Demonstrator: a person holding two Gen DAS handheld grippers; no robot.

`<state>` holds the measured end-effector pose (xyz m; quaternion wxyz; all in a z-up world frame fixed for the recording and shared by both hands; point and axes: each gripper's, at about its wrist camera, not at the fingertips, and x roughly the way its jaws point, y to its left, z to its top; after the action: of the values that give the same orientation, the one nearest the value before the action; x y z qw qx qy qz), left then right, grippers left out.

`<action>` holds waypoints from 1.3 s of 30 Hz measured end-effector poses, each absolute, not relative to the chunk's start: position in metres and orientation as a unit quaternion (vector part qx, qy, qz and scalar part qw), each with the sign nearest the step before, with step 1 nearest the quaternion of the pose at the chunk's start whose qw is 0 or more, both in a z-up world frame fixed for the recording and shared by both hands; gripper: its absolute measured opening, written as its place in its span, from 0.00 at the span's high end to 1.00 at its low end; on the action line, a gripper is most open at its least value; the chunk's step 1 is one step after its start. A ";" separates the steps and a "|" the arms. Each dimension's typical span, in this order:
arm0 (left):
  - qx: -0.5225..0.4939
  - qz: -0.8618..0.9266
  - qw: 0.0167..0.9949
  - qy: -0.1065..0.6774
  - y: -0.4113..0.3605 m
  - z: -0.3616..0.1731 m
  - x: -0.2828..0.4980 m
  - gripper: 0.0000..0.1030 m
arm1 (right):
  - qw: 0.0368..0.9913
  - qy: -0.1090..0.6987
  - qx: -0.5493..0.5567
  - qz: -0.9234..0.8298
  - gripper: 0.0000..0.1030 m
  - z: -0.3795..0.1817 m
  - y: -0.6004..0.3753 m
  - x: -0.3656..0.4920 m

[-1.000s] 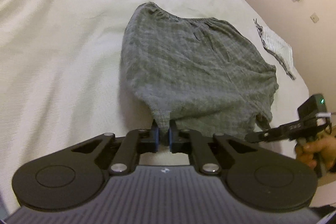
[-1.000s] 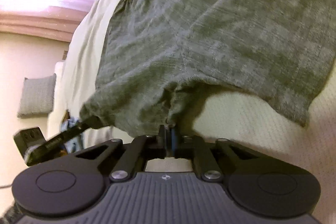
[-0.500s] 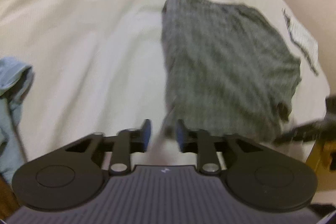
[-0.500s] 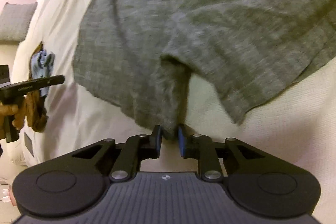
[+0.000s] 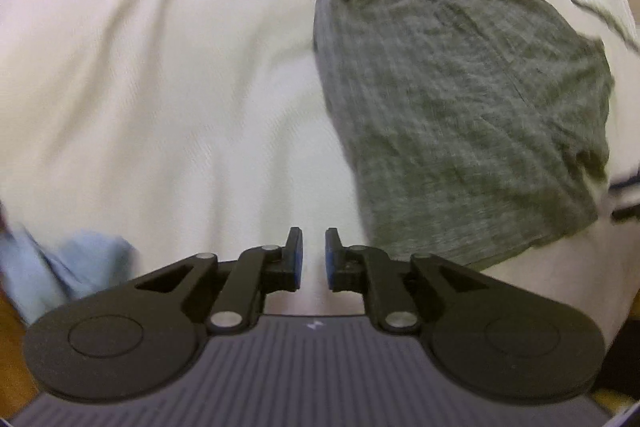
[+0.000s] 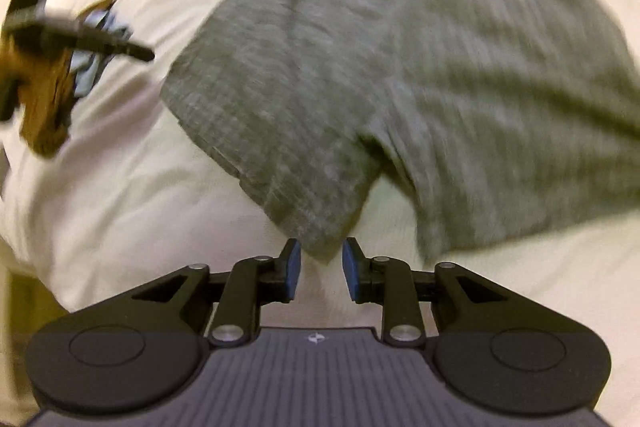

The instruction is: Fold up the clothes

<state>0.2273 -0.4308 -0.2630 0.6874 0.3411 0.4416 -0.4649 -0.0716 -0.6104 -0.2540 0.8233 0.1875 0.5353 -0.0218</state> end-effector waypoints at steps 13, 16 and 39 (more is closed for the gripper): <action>0.562 -0.620 0.532 0.127 -0.447 -0.287 0.245 0.66 | 0.876 0.476 0.057 -0.050 0.59 -0.238 -0.479 0.023; 0.589 -0.647 0.483 0.038 -0.452 -0.303 0.258 0.66 | 0.874 0.478 0.034 -0.080 0.59 -0.248 -0.444 0.057; 0.594 -0.699 0.393 -0.065 -0.500 -0.334 0.305 0.52 | 0.848 0.468 0.051 -0.244 0.66 -0.259 -0.433 0.129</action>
<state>0.3053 -0.4998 -0.3345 0.3929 0.5936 -0.0651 -0.6993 0.1287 -0.4329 -0.2586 0.8477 0.0507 0.4683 -0.2439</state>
